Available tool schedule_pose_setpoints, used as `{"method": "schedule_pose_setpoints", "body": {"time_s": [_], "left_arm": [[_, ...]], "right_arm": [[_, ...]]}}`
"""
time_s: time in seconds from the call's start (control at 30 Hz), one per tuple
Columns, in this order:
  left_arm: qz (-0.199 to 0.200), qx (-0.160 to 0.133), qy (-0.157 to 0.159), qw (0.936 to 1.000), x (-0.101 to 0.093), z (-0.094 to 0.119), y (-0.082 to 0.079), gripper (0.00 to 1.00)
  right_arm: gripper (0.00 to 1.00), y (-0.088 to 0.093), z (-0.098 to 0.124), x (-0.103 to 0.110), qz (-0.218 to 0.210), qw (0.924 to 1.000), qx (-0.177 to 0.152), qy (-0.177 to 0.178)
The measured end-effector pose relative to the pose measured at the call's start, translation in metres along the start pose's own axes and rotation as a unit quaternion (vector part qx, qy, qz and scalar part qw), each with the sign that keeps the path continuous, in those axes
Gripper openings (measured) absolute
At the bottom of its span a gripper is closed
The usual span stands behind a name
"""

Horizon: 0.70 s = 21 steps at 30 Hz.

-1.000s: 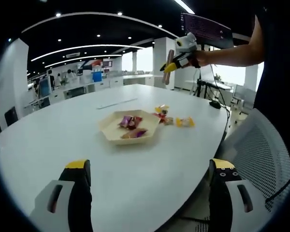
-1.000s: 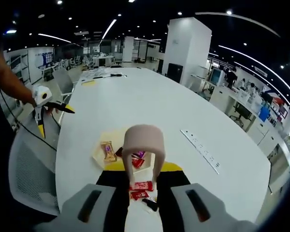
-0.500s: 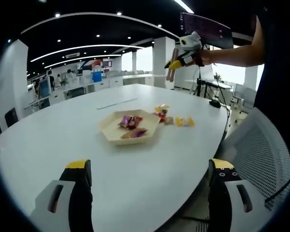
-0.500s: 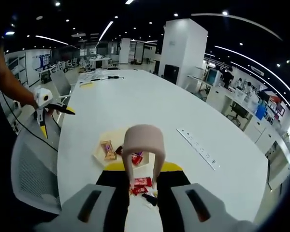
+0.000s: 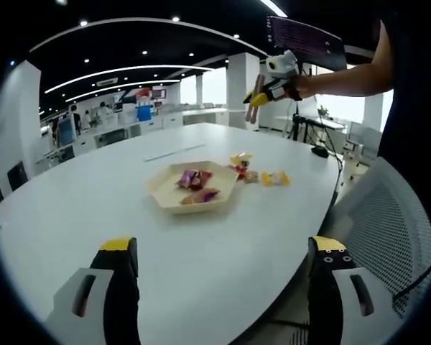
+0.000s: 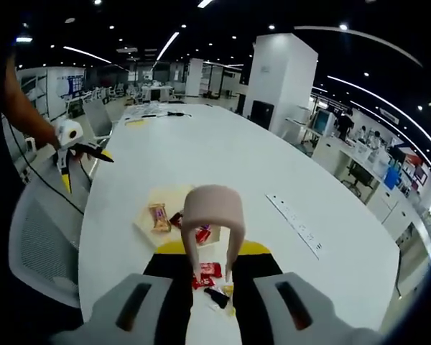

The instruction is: Place the target food into the container with the food tongs after gripping and lifting it, then release it inside without dropping or visibly crushing the food.

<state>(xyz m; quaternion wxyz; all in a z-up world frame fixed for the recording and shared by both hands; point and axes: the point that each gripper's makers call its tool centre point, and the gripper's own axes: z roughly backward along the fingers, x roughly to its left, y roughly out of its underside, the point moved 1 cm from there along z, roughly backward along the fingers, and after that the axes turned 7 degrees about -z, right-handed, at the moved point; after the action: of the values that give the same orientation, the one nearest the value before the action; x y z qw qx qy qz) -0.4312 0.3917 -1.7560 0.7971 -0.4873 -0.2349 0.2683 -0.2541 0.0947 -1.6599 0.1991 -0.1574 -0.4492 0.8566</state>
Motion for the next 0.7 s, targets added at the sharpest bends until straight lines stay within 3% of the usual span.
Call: {"method": "schedule_pose_setpoints", "body": {"time_s": [0.27,0.37,0.7], "left_arm": [[-0.003,0.006,-0.006,1.0000,0.003,0.000,0.004,0.97],[0.000,-0.005,0.001,1.0000,0.001,-0.001,-0.001,0.98],[0.006,0.009,0.003,0.9999,0.001,-0.003,0.006,0.99]], "right_arm": [[0.19,0.019,-0.012,-0.008,-0.001,0.9999,0.004,-0.015],[0.19,0.033,-0.017,-0.010,-0.015,0.9995,0.016,-0.023],[0.19,0.079,-0.033,-0.021,-0.040,0.9981,0.037,-0.028]]}}
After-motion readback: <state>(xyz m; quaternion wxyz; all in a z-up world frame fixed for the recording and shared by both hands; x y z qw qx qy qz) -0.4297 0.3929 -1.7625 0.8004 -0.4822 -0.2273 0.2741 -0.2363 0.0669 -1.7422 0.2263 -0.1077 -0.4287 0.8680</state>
